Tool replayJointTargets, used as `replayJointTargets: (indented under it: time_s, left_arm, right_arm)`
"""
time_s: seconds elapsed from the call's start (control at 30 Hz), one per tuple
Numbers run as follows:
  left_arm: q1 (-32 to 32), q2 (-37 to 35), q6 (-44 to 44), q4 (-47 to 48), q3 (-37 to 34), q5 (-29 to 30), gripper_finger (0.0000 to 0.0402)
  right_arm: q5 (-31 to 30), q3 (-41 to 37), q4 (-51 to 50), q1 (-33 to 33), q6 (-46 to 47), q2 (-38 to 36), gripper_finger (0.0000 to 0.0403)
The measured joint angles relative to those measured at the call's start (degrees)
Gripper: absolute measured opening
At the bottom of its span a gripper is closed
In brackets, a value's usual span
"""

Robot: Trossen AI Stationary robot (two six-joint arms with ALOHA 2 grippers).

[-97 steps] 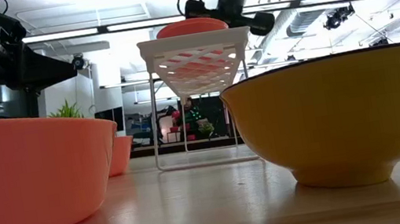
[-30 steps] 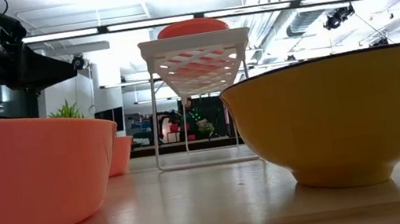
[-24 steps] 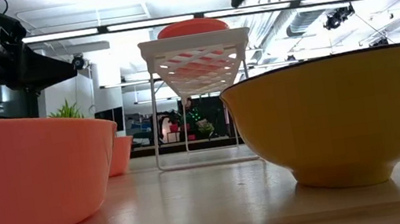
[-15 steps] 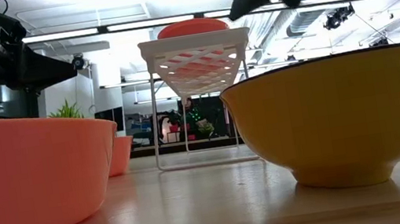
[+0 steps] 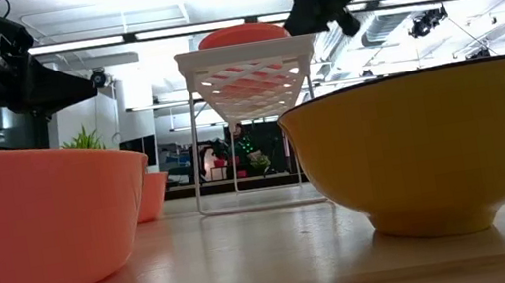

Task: Pick & Place Mini bowls
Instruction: Stack the yellow bowl on top of the yellow bowl on the shelf

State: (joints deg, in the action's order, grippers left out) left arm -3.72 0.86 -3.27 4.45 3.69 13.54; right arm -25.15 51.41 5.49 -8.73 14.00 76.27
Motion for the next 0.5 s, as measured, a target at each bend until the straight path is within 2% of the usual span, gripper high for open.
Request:
replayJointTargets:
  time_s: [0.5]
  left_arm:
    - [0.00, 0.00, 0.00, 0.00, 0.00, 0.01, 0.0129]
  right_arm:
    - [7.18, -0.76, 0.92, -4.46, -2.05, 1.39, 0.0000]
